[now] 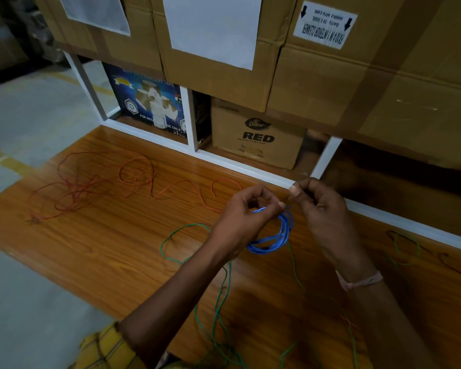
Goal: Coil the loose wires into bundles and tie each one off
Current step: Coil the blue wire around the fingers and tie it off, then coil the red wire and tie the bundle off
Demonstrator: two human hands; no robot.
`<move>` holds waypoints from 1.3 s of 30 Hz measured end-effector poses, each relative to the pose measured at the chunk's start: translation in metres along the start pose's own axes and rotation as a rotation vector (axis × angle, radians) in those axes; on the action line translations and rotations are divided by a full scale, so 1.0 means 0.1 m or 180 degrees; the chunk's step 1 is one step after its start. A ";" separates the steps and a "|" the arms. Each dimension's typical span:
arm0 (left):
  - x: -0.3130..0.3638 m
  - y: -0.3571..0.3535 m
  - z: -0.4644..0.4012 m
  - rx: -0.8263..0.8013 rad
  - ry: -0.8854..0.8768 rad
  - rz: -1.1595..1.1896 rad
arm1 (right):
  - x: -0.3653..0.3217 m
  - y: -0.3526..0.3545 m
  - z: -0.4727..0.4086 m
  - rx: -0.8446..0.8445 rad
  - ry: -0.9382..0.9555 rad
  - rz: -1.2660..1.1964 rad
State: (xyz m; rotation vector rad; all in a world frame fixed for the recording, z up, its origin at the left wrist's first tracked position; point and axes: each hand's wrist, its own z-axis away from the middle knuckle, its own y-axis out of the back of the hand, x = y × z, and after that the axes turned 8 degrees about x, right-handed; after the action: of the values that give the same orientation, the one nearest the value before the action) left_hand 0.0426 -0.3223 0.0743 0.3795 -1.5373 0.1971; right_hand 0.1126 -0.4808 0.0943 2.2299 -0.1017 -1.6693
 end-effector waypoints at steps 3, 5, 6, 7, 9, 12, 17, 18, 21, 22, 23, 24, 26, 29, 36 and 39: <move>-0.06 -0.06 -0.02 0.0047 -0.0029 -0.0074 | 0.11 -0.05 0.03 0.0159 0.0006 0.0072; -0.11 -0.10 -0.03 0.0023 -0.0006 -0.0083 | 0.19 -0.08 0.07 0.0306 0.0000 0.0185; -0.15 -0.13 -0.04 0.0010 0.0014 -0.0091 | 0.23 -0.10 0.09 0.0381 -0.0020 0.0209; -0.18 -0.15 -0.05 -0.0004 0.0034 -0.0116 | 0.27 -0.12 0.10 0.0446 -0.0056 0.0193; -0.24 -0.19 -0.07 -0.0038 0.0053 -0.0185 | 0.34 -0.16 0.12 0.0543 -0.0136 0.0171; -0.26 -0.22 -0.11 -0.0131 0.0055 -0.0168 | 0.42 -0.18 0.11 0.0688 -0.0241 0.0203; -0.32 -0.22 -0.24 -0.0427 0.0221 -0.0253 | 0.70 -0.29 0.08 0.0801 -0.0593 0.0071; -0.36 -0.22 -0.26 -0.0466 0.0283 -0.0253 | 0.77 -0.34 0.08 0.0830 -0.0708 -0.0004; -0.46 -0.25 -0.30 -0.0559 0.0384 -0.0188 | 0.87 -0.39 0.10 0.0940 -0.0869 -0.0132; -0.47 -0.26 -0.32 -0.0565 0.0408 -0.0137 | 0.87 -0.38 0.09 0.0953 -0.0812 -0.0168; -0.48 -0.26 -0.35 -0.0584 0.0440 -0.0117 | 0.88 -0.36 0.07 0.0933 -0.0751 -0.0204; -0.49 -0.27 -0.40 -0.0623 0.0492 -0.0118 | 0.91 -0.35 0.03 0.0885 -0.0757 -0.0228; -0.57 -0.28 -0.55 -0.0652 0.0686 -0.0097 | 0.99 -0.31 -0.09 0.0753 -0.0971 -0.0245; -0.72 -0.33 -0.85 -0.0562 0.1020 0.0256 | 1.12 -0.20 -0.30 0.0579 -0.1262 -0.0272; -1.00 -0.56 -1.43 -0.0512 0.1304 0.0685 | 1.50 -0.26 -0.39 0.0301 -0.1912 -0.0293; -1.19 -0.62 -1.59 -0.0421 0.1293 0.0261 | 1.71 -0.32 -0.59 0.0566 -0.2192 -0.0158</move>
State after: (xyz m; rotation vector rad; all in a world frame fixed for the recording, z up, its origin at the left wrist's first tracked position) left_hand 0.2090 -0.3090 -0.0492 0.1582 -1.1580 0.2203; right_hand 0.2147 -0.4822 -0.0582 1.6711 -0.3768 -2.4641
